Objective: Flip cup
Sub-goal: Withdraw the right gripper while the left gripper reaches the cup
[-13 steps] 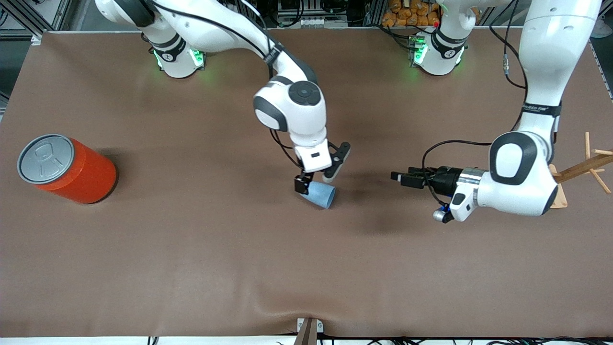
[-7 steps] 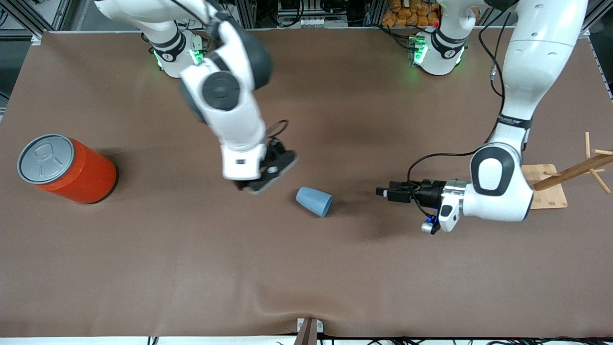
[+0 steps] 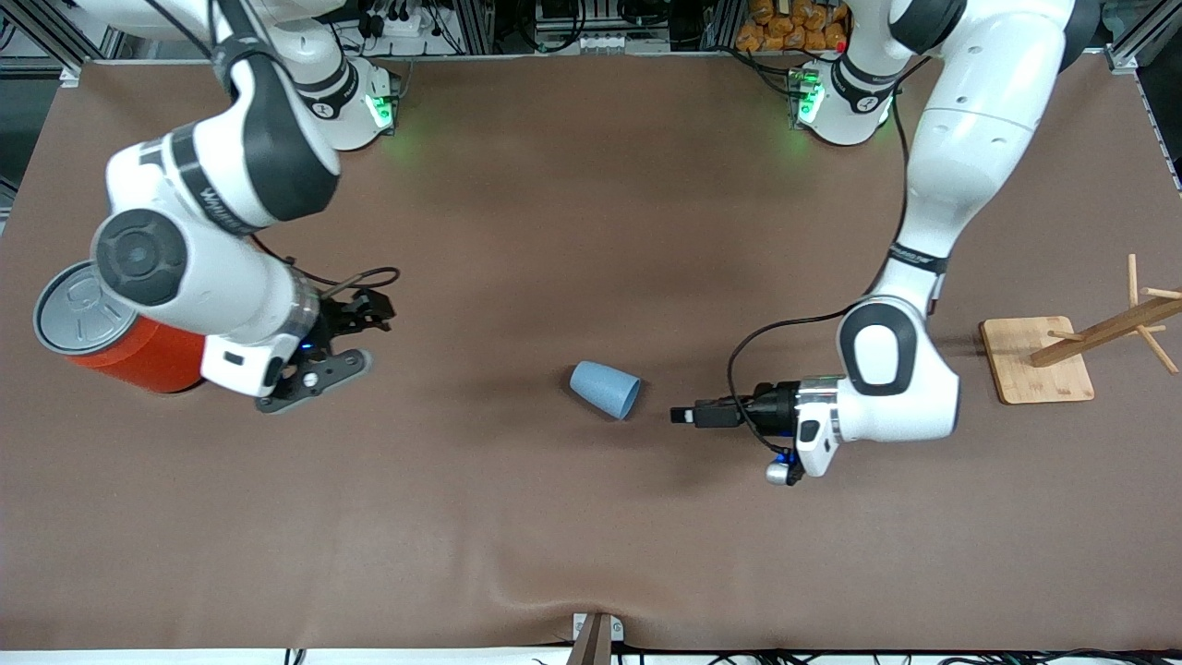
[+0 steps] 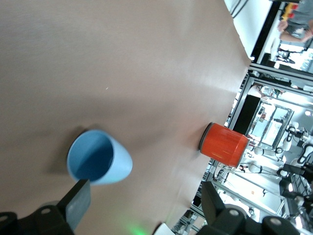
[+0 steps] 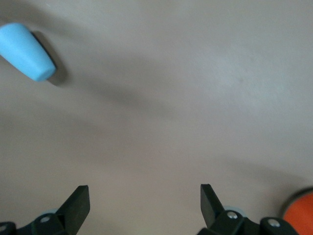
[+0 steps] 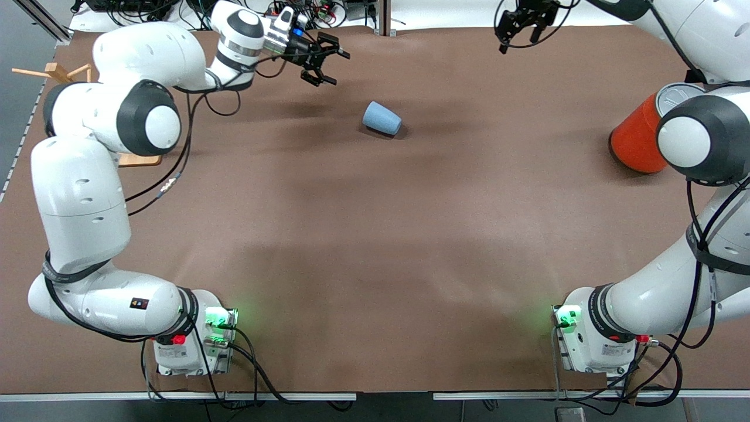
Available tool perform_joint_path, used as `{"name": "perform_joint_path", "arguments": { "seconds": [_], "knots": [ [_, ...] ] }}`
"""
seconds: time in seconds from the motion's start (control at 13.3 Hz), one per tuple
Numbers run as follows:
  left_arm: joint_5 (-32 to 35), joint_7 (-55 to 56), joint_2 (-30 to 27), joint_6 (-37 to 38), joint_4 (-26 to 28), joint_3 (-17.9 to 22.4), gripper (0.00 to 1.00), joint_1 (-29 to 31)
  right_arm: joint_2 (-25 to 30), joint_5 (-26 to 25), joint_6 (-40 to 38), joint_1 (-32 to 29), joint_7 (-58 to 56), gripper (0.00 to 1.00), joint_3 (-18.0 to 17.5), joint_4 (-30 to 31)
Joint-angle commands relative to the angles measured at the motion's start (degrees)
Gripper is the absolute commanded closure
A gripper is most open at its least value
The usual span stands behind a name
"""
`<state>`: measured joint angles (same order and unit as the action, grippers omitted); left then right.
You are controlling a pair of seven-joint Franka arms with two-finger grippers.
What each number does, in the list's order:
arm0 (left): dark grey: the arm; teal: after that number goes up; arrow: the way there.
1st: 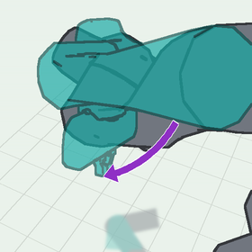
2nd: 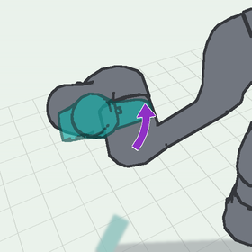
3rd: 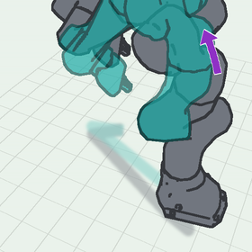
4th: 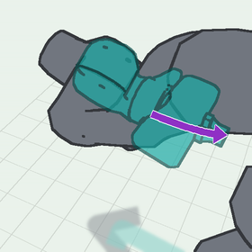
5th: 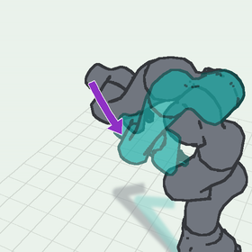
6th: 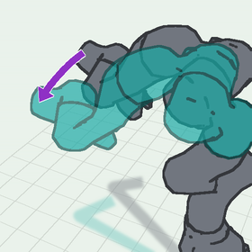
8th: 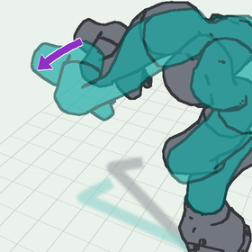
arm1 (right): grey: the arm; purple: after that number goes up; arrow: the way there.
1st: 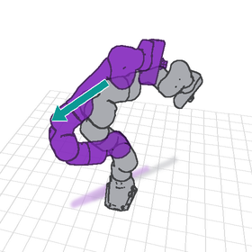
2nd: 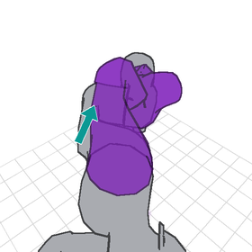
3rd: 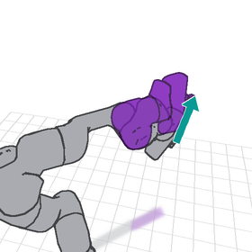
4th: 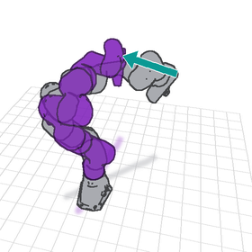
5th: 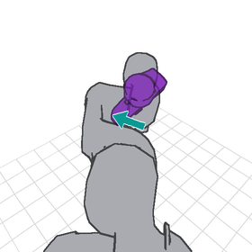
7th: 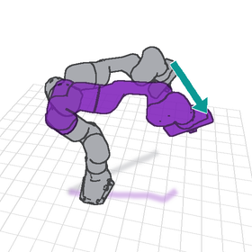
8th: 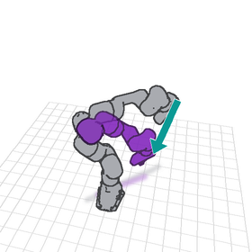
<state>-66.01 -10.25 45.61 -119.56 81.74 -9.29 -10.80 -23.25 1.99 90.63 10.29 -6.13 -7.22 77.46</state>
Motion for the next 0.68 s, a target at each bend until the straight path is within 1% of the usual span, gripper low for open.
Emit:
{"name": "perform_joint_path", "arguments": {
  "seconds": [0.0,0.15,0.3,0.6],
  "knots": [
    [-3.50,-5.21,2.11,-0.94,-1.68,0.15,0.03,-1.33,1.98,1.09,-1.51,-2.55,0.68,0.00,-0.77,4.62],
    [-4.21,-8.02,2.03,-0.77,-0.80,0.06,0.03,-1.33,3.38,0.91,0.67,-5.79,0.60,0.00,-0.86,9.18],
    [-4.30,-11.88,2.11,-0.50,0.95,0.06,0.08,-1.33,5.75,0.91,5.32,-6.77,0.60,0.00,-0.86,14.18],
    [-4.30,-16.81,2.20,-0.32,3.94,-0.03,0.15,-2.12,14.53,0.91,25.59,-8.36,0.16,0.00,-0.77,33.68]
  ]
}}
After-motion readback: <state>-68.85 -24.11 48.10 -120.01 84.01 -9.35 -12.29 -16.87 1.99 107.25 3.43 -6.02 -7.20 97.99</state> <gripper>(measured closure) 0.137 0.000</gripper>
